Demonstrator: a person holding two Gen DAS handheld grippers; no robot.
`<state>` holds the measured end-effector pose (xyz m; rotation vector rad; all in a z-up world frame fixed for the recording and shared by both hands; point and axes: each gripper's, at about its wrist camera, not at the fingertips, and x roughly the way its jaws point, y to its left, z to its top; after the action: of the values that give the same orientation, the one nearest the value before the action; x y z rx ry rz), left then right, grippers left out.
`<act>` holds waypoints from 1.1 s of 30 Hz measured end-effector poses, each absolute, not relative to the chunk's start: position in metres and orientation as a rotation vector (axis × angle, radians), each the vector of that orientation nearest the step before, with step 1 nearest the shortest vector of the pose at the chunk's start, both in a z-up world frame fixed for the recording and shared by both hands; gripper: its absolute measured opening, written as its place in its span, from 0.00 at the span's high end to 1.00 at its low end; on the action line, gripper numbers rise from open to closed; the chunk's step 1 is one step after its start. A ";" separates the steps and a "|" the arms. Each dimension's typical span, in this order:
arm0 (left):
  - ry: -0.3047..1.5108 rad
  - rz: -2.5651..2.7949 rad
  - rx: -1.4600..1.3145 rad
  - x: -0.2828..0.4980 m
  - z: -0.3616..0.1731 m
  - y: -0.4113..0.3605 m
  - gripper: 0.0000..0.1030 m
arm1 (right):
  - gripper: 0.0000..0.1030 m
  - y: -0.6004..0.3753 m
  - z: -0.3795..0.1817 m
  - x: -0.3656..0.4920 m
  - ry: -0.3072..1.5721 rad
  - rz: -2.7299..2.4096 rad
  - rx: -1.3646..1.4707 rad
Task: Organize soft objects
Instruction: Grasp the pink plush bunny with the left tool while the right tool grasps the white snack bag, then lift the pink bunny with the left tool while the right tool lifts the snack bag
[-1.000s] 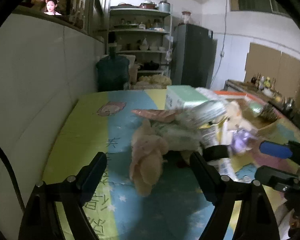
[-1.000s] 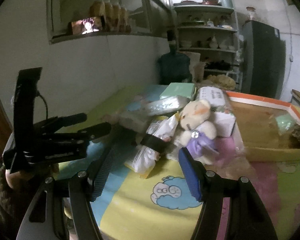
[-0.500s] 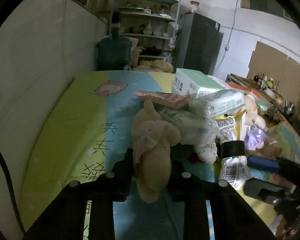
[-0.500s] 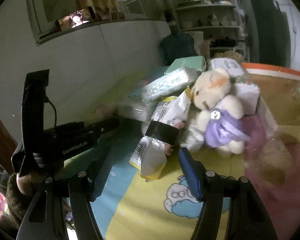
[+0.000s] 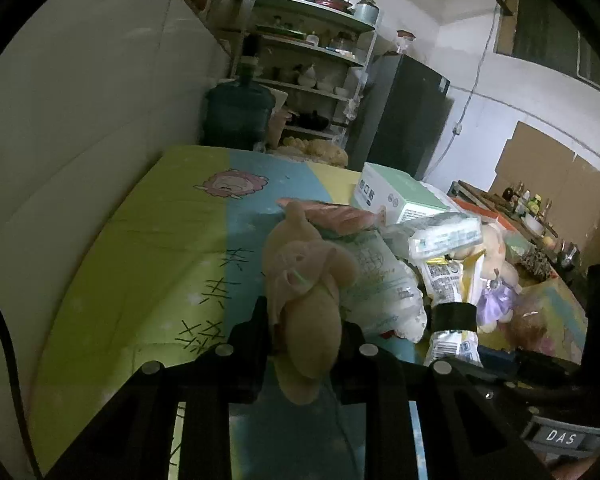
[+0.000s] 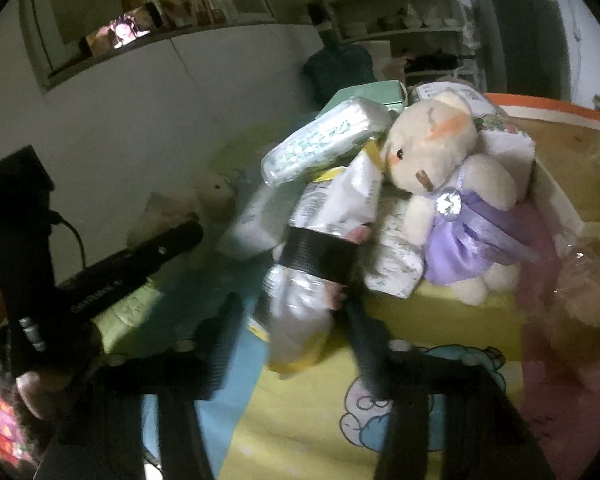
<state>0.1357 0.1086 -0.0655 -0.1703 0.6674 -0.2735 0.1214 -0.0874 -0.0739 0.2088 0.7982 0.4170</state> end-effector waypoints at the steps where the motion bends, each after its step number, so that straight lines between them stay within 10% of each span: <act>1: 0.663 -0.272 -0.173 0.135 -0.066 0.110 0.75 | 0.58 -0.087 -0.074 0.121 0.798 0.414 0.204; 33: 0.575 -0.217 -0.176 0.095 -0.046 0.102 0.75 | 0.63 -0.095 -0.050 0.072 0.714 0.476 0.183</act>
<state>0.0954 0.1015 -0.0460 -0.1761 0.5748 -0.2172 0.0718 -0.0950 -0.0504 0.1834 0.7140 0.4765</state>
